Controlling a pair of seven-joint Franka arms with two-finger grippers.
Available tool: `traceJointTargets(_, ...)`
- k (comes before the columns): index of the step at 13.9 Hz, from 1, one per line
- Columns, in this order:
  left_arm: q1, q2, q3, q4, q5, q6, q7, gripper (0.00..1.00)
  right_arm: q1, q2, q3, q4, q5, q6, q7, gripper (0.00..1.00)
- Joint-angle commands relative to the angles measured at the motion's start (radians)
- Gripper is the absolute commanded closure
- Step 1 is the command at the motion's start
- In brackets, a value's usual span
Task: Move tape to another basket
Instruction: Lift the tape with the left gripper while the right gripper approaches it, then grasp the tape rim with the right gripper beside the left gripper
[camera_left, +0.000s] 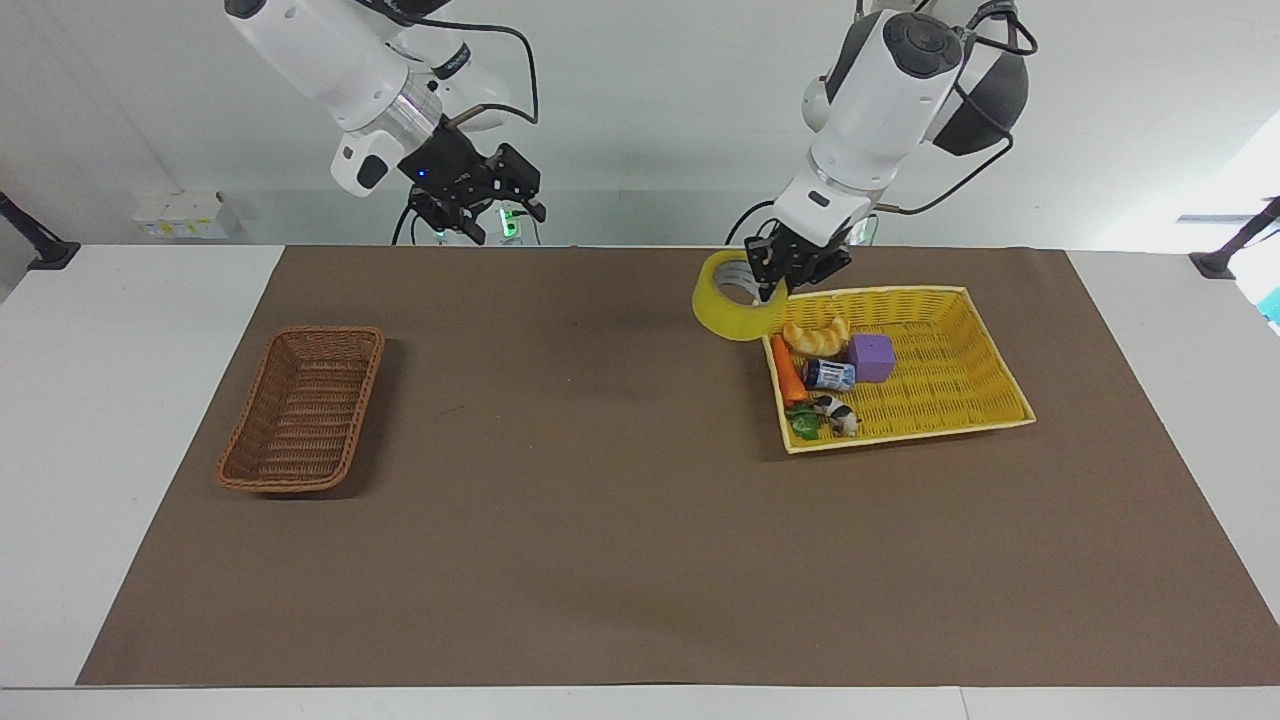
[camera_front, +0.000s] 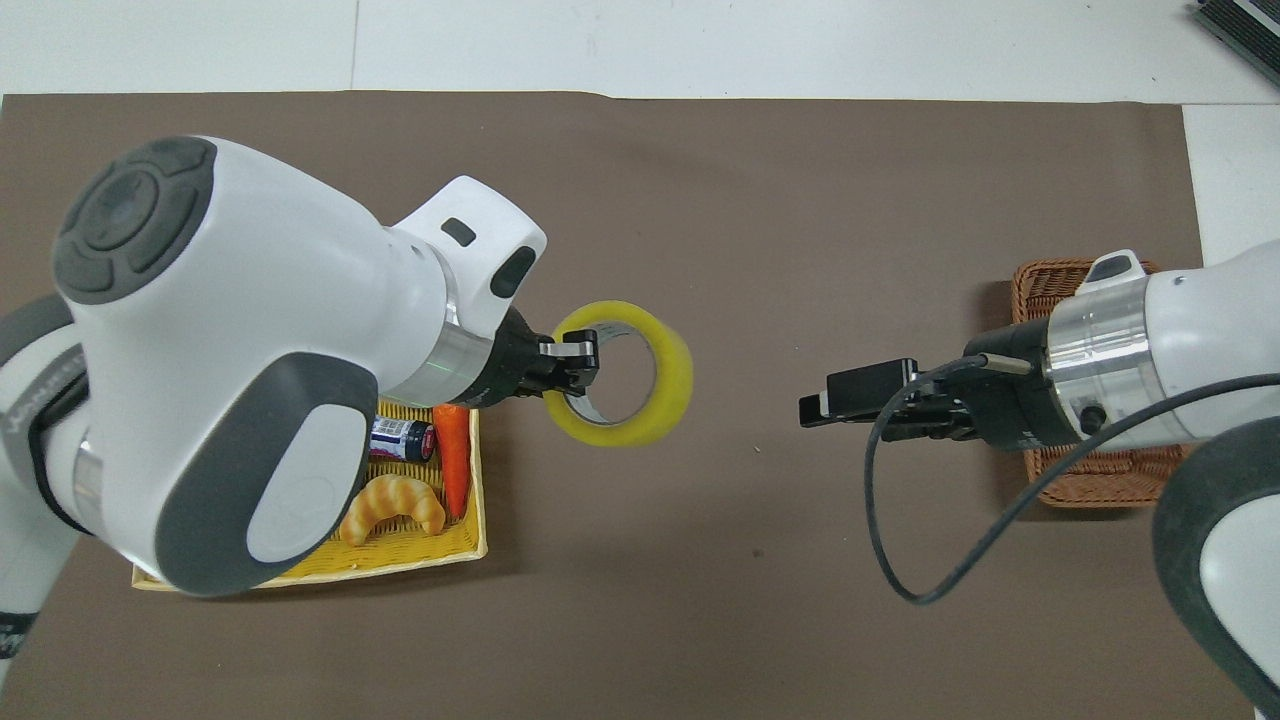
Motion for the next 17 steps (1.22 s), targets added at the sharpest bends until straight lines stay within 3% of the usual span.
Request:
traceJointTargets(1, -0.068, -0.068, 0.013, -0.087, -0.046, 0.076, -0.02, 1.0, 0.009, -0.032, -0.002, -0.057, 0.071, 0.043, -0.015, 0.0)
traceJointTargets(6, -0.107, -0.123, 0.013, -0.167, -0.046, 0.093, -0.031, 1.0, -0.025, -0.032, -0.004, -0.074, 0.166, 0.048, -0.051, 0.0)
traceJointTargets(14, -0.18, -0.109, 0.003, -0.137, -0.067, 0.2, -0.117, 1.0, -0.026, -0.038, -0.004, -0.087, 0.171, 0.048, -0.065, 0.0)
traceJointTargets(17, -0.183, -0.103, -0.003, -0.137, -0.07, 0.295, -0.17, 1.0, -0.027, -0.038, -0.004, -0.086, 0.173, 0.046, -0.071, 0.0)
